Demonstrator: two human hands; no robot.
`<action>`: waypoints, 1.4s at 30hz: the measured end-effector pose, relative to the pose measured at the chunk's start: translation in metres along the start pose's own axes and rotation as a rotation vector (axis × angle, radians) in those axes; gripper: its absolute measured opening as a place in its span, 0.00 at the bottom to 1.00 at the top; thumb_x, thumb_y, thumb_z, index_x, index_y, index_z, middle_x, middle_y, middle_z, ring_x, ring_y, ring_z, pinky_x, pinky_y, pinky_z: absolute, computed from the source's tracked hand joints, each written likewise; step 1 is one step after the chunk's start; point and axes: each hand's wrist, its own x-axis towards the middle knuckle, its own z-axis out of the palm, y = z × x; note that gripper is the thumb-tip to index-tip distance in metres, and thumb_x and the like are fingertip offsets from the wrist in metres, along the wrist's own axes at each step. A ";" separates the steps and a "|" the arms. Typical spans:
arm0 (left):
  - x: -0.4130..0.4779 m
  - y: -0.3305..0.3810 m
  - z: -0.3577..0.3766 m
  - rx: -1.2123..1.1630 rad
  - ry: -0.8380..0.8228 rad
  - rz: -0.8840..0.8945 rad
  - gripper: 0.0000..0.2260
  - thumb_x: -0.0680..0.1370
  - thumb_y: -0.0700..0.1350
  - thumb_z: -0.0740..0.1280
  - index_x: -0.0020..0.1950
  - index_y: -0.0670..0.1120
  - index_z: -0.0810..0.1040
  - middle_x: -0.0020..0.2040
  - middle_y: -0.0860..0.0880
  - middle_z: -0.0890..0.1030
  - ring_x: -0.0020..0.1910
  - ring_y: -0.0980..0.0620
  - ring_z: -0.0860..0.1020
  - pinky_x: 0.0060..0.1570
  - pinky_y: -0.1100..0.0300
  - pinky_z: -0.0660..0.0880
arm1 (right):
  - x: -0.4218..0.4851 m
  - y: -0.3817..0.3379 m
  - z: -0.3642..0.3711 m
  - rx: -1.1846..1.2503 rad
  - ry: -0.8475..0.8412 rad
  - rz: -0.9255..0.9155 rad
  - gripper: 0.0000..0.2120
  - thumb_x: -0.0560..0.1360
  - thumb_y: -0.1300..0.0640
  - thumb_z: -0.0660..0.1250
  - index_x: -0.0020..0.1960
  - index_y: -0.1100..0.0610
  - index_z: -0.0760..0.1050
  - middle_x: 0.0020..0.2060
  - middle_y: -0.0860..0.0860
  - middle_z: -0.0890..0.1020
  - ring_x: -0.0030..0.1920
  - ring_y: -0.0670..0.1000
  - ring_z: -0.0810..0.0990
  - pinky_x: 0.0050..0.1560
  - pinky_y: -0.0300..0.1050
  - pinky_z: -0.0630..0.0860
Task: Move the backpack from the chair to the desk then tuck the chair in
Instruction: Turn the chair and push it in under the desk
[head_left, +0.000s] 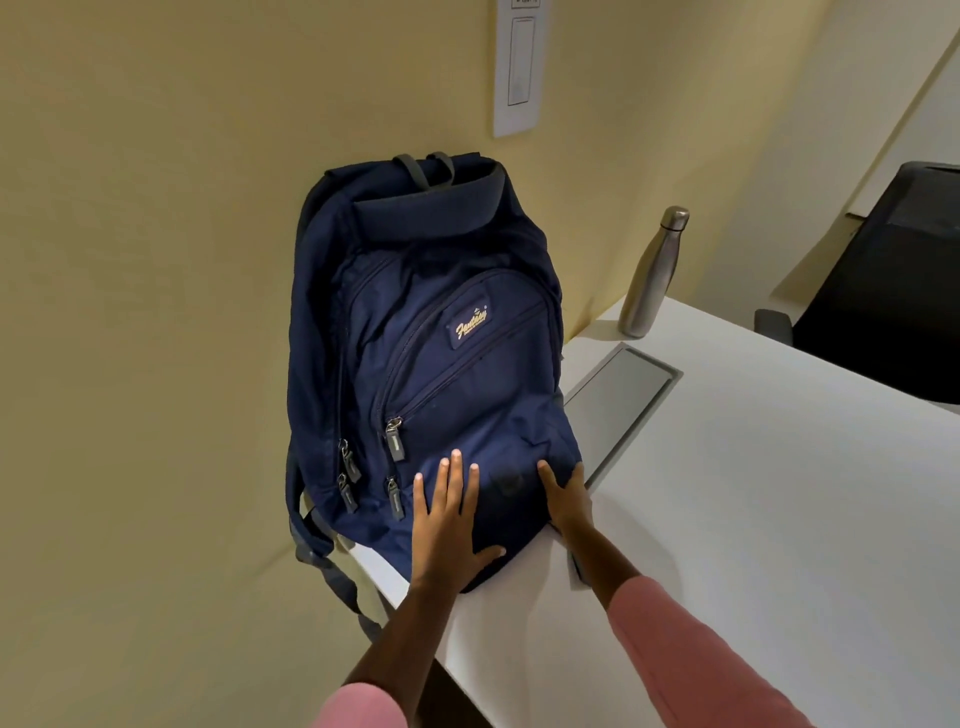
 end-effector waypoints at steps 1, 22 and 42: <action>-0.005 -0.001 -0.001 0.009 0.026 0.004 0.45 0.68 0.66 0.64 0.74 0.44 0.48 0.76 0.40 0.51 0.75 0.42 0.51 0.72 0.40 0.46 | -0.005 0.002 -0.001 -0.026 0.008 -0.016 0.34 0.77 0.47 0.58 0.75 0.58 0.47 0.73 0.61 0.62 0.70 0.64 0.64 0.68 0.58 0.66; -0.196 -0.092 -0.004 0.013 0.092 0.204 0.27 0.70 0.56 0.55 0.57 0.38 0.79 0.57 0.39 0.81 0.56 0.41 0.79 0.50 0.43 0.78 | -0.231 0.089 0.061 -0.882 0.122 -0.177 0.27 0.80 0.48 0.48 0.75 0.55 0.44 0.77 0.55 0.47 0.77 0.55 0.45 0.75 0.54 0.48; -0.443 -0.050 -0.010 -0.024 -0.096 0.140 0.29 0.79 0.58 0.43 0.72 0.43 0.36 0.77 0.43 0.41 0.75 0.46 0.40 0.73 0.48 0.40 | -0.476 0.186 0.022 -1.003 0.038 -0.278 0.27 0.80 0.47 0.46 0.75 0.55 0.42 0.77 0.53 0.45 0.76 0.53 0.40 0.75 0.54 0.43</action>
